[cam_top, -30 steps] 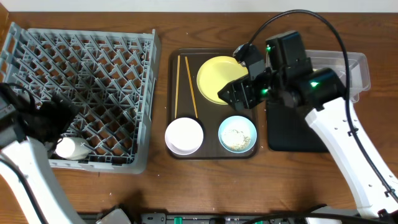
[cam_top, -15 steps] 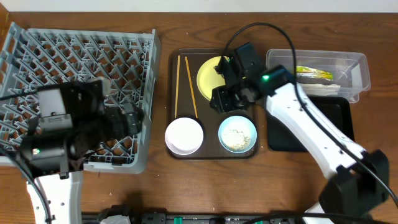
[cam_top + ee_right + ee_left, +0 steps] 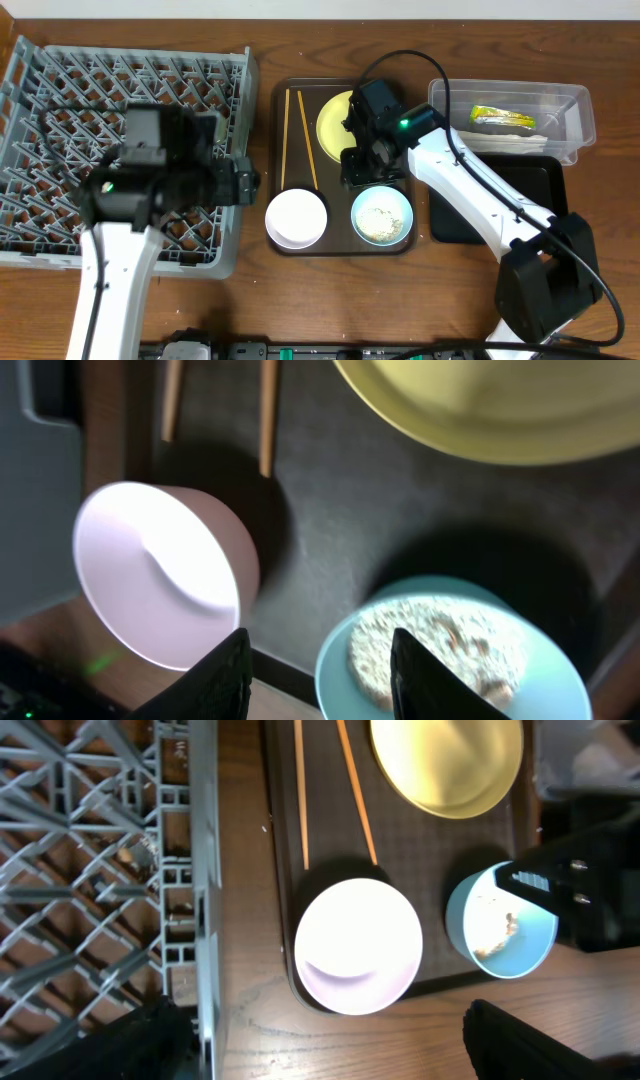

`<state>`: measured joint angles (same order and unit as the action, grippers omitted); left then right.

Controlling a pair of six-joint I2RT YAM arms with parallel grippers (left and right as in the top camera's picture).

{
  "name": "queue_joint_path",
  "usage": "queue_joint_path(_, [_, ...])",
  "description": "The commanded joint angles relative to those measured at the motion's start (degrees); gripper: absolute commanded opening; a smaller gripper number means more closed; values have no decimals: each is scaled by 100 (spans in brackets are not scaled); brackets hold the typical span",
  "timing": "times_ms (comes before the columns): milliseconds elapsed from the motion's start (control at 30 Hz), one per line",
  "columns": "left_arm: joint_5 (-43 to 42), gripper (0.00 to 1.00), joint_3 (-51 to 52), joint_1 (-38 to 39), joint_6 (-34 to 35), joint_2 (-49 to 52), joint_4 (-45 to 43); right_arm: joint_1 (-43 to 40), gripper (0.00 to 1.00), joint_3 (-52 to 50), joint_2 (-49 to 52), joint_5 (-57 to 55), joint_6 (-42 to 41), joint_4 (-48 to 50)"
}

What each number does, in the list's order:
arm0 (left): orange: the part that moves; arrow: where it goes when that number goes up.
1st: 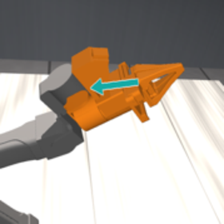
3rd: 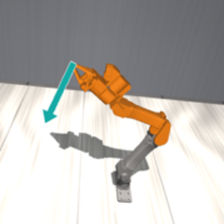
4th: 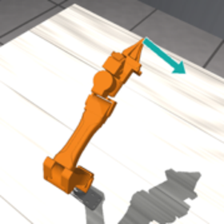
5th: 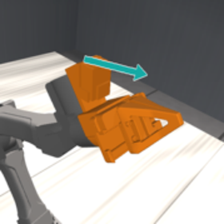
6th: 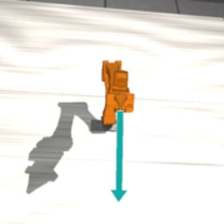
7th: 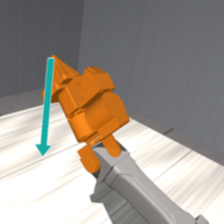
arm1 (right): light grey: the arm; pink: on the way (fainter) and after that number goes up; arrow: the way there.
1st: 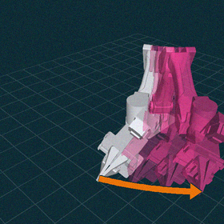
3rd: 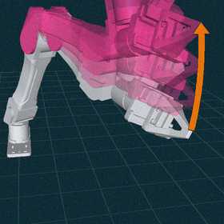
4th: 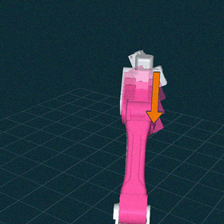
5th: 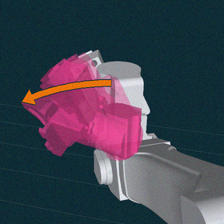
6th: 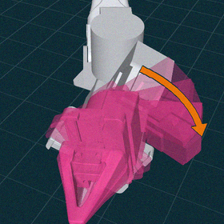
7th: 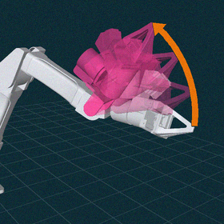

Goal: Sort waste into correct bins and load items into the dishwasher
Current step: 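Grasp the blue rice bowl rim with the right gripper and lift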

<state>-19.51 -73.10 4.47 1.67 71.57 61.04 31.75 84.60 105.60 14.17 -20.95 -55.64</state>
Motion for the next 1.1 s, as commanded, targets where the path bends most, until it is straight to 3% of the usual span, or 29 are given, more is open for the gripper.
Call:
queue_joint_path(0, [120,91,17,140,-35,297,-26,22,42,-17,4,-190,-348,-181])
queue_joint_path(233, [116,91,0,133,17,284,-22,525,36,-398,50,-396,-1246,-205])
queue_joint_path(333, [116,91,0,133,131,-142,-24,852,41,-826,50,-645,-1770,330])
queue_joint_path(533, [122,92,0,133,160,-1333,-15,1038,34,-1469,52,-1182,-2719,857])
queue_joint_path(767, [122,93,0,133,160,-2151,44,973,31,-1495,52,-1215,-2524,962])
queue_joint_path(1067, [118,94,2,133,160,-2037,149,981,19,-1497,225,-1537,-2726,981])
